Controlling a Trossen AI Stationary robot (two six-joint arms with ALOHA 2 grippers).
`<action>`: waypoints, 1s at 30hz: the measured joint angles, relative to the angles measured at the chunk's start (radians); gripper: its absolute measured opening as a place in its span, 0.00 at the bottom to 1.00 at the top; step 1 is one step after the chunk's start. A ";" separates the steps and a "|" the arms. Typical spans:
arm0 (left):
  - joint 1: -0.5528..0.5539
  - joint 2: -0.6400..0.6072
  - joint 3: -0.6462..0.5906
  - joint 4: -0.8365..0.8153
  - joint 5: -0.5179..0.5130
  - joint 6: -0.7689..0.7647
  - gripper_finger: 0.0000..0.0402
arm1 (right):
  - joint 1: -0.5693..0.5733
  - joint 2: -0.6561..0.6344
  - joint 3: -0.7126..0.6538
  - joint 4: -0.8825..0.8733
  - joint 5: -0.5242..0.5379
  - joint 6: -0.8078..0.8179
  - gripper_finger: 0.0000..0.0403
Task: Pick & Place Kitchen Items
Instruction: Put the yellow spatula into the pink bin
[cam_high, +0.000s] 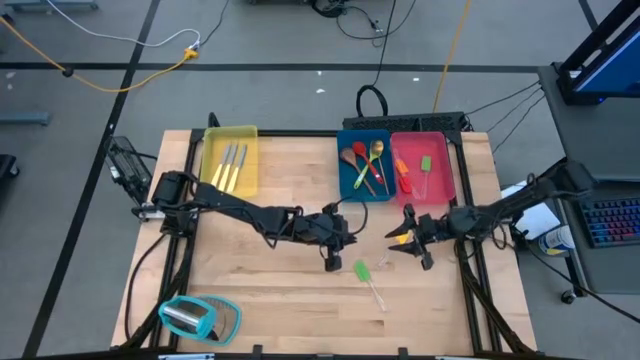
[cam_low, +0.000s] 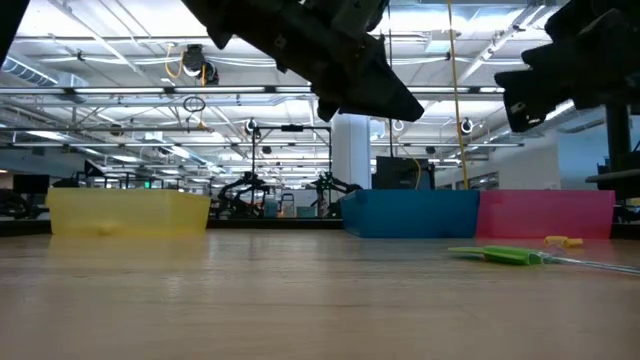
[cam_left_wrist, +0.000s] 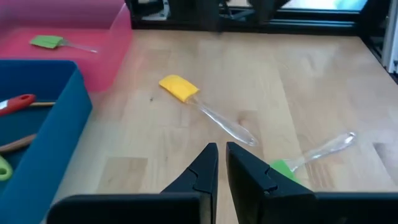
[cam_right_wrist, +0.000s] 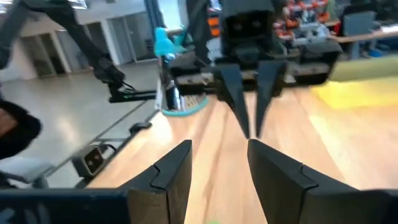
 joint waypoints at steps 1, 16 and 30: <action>-0.003 0.000 0.000 -0.002 0.000 0.002 0.09 | 0.014 0.027 0.010 -0.007 0.010 0.006 0.37; -0.009 0.000 0.000 -0.022 -0.001 0.002 0.09 | 0.117 0.350 0.338 -0.523 0.058 -0.048 0.38; -0.009 0.000 0.000 -0.027 -0.004 0.005 0.09 | 0.069 0.333 0.396 -0.939 0.105 -0.077 0.48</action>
